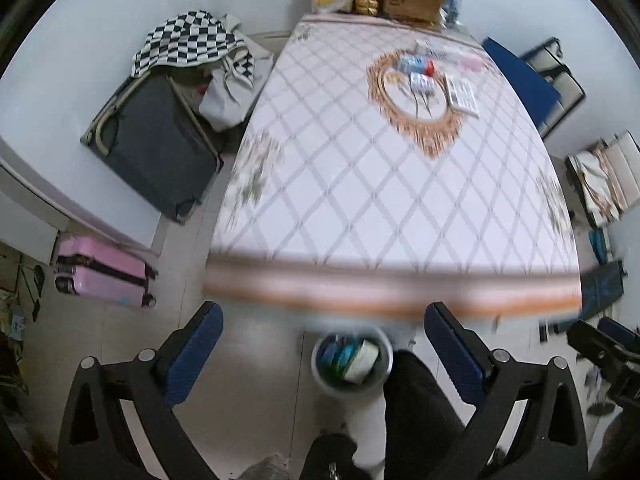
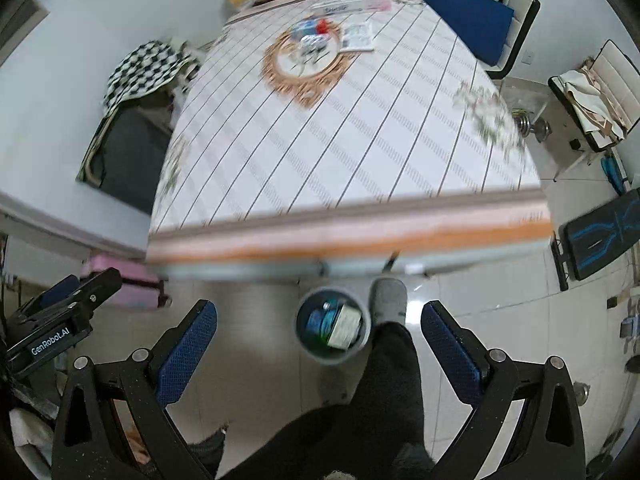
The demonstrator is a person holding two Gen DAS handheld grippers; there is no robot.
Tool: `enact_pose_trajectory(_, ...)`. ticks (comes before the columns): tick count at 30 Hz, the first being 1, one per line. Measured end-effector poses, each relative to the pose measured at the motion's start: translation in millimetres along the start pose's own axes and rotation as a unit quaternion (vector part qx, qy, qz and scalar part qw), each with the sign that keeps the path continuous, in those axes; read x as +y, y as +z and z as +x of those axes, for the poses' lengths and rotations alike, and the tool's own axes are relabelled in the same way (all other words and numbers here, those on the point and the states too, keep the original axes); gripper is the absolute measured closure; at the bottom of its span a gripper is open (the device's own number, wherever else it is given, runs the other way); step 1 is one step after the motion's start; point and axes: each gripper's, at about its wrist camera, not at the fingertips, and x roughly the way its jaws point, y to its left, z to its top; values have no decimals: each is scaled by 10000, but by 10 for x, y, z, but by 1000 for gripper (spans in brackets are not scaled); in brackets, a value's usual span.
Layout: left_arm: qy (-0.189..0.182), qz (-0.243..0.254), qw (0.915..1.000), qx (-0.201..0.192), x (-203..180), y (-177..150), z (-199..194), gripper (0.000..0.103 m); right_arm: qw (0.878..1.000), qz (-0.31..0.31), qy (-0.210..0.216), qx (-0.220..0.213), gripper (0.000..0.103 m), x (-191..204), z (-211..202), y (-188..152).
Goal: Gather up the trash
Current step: 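Raise both open tools back over the table, then grasp the white medicine leaflet card with the right tool while the left grasps the silver blister pack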
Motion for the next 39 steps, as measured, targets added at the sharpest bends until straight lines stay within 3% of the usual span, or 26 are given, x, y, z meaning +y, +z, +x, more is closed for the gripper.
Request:
enact_pose_trajectory(4,314,-140,9994,30,-358,696,395,0,9998,186,-104,41,0,-315,290,944)
enact_pose_trajectory(7,495,-383,9977,258,-553,1226,837,0,9992,317,-227,71,0,-530,653,1838)
enact_pose_trajectory(12,831,-694,9910,786,-785,2002,1620,0,9969,583,-410,335,0,-796,1604,3462)
enact_pose_trajectory(18,948,-945,9854,1055,-890,2585,2105,0,9942,459,-650,725,0,-713,2704,4575)
enact_pose_trajectory(23,738,-904,9864,1157,-1049,2921,2369,1,9919,234,-751,998,10,-561,3197,4857)
enact_pose_trajectory(27,227,-767,9879,1325,-1269,3089,2524,1,9913,-335,-843,952,29,-485,3185,4857)
enact_pose_trajectory(31,-71,-532,9859,1588,-1488,3150,2658,1,9883,-327,-1002,1102,29,-756,3095,4861)
enact_pose_trajectory(36,-684,-1727,9626,1970,-1384,3182,2833,1,9882,33,-1115,1051,29,-1207,3023,4967)
enact_pose_trajectory(37,-686,-1768,9632,1903,-1394,3218,2837,1,9882,86,-1108,1054,29,-1245,3026,4981)
enact_pose_trajectory(39,-440,-1335,9743,1759,-1504,3304,2837,1,9882,214,-1090,1052,29,-1312,3058,5029)
